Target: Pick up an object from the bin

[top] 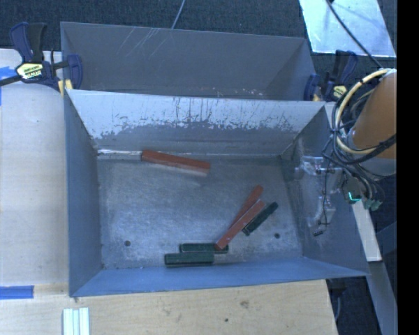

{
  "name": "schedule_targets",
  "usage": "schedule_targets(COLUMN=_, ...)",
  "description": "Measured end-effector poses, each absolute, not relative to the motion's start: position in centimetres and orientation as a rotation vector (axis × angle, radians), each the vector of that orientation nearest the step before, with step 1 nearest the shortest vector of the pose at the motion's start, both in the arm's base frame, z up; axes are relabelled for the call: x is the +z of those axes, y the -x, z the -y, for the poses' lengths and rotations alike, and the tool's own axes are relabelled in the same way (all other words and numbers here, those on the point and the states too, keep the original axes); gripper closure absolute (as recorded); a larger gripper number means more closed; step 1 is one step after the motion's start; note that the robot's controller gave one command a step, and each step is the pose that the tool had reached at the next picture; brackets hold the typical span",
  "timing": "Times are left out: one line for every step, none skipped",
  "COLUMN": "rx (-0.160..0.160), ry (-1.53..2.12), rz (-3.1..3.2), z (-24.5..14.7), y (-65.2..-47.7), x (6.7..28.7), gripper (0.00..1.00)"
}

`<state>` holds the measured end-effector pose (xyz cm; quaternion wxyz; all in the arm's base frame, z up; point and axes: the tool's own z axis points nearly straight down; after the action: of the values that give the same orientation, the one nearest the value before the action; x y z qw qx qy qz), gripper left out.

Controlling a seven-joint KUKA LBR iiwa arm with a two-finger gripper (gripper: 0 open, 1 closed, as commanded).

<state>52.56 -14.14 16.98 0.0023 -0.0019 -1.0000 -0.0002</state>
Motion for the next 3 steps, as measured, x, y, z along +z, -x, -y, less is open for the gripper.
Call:
schedule_targets(rx=0.002, ry=0.000, rz=3.145, z=14.1, y=-52.8, x=17.4, gripper=0.00)
schedule_targets(rx=0.003, ry=-0.218, rz=3.140, z=10.4, y=-54.3, x=12.3, gripper=0.00)
schedule_targets(rx=0.000, ry=-0.363, rz=3.121, z=8.3, y=-55.0, x=12.1, gripper=0.00)
